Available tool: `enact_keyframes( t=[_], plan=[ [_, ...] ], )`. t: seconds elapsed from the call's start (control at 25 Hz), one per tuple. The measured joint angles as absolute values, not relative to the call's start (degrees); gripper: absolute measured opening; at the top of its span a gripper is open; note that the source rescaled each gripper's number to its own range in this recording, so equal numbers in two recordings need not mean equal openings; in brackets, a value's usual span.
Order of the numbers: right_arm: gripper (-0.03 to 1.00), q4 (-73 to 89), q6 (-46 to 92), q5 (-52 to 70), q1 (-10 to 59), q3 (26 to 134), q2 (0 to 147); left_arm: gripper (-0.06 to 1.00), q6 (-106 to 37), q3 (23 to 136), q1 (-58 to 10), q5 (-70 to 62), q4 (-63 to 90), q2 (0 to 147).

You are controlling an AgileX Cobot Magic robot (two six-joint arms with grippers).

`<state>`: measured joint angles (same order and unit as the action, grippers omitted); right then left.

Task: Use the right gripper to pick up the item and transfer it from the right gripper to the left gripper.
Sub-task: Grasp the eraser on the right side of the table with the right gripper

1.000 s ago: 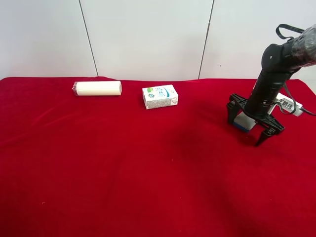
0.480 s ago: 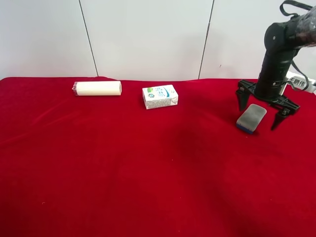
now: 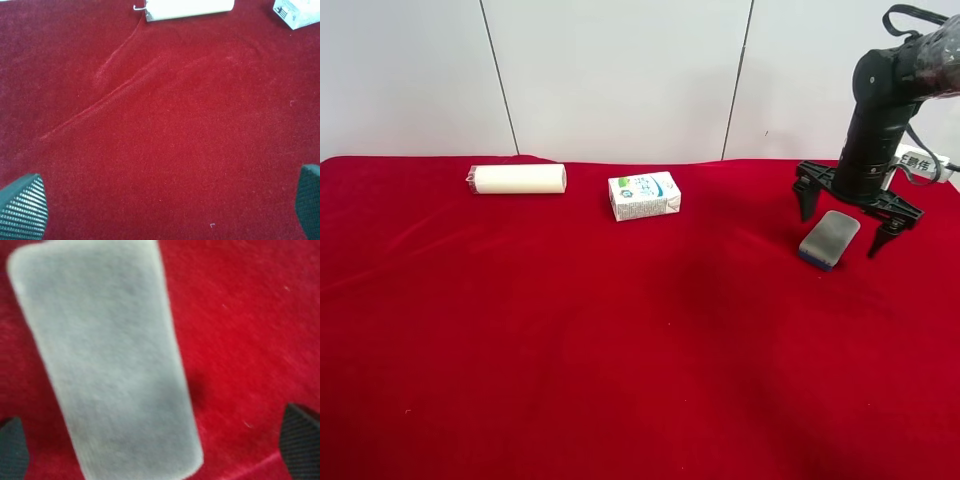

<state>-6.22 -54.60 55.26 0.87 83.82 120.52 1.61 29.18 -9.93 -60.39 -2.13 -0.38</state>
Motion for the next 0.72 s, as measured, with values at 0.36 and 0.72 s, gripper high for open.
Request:
enact_keyframes(
  t=[0.36,0.72],
  plan=[
    [1.0,-2.8,-48.6,52.2,1.4,83.9,123.0,1.0,1.6,29.2,-9.9,-60.4,-2.1,-0.4],
    [1.0,-3.4,-48.2,51.5,3.4,83.9,123.1,1.0,1.6,29.2,-9.9,-60.4,-2.1,-0.4]
  ],
)
